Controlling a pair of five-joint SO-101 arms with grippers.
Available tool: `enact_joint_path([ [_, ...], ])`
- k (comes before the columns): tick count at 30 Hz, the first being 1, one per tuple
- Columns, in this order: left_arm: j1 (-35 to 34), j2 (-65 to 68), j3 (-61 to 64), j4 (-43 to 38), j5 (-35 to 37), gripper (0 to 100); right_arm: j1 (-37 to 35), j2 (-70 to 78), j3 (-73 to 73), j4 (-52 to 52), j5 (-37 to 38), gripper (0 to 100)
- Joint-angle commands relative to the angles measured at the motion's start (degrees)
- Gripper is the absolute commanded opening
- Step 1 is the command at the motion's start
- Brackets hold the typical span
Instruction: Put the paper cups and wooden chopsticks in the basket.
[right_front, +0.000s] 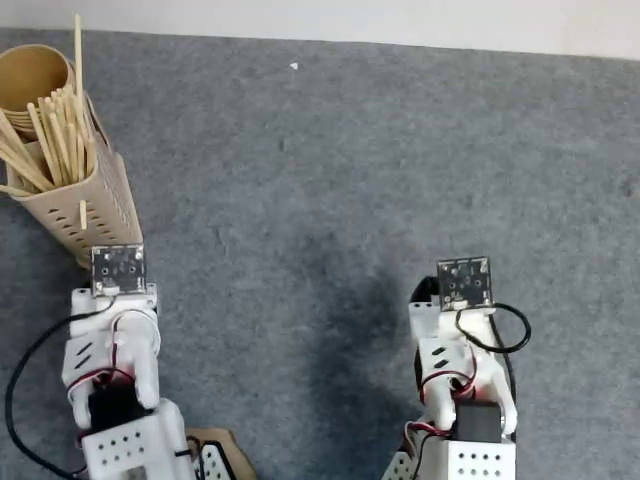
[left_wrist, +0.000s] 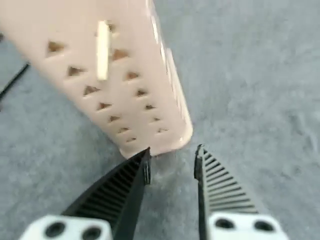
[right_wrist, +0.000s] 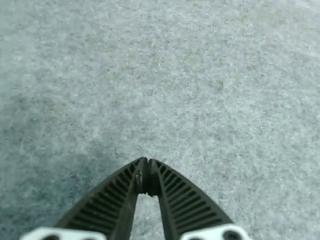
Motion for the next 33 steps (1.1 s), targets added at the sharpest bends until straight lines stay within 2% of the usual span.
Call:
enact_joint_path([
  [1,3.65,-3.3,1.1,5.98,-0.53,17,0.75,-0.4,6.11,-0.48,0.09,0.9],
  [16,4.44,-1.89,1.1,23.12,-0.79,17,0.75,-0.31,6.11,-0.4,0.09,0.9],
  [20,4.44,-1.89,1.1,31.21,-0.79,17,0.75,-0.31,6.11,-0.4,0.09,0.9],
  [33,4.53,-1.89,1.1,31.65,-0.79,17,0.75,-0.31,6.11,-0.4,0.09,0.9],
])
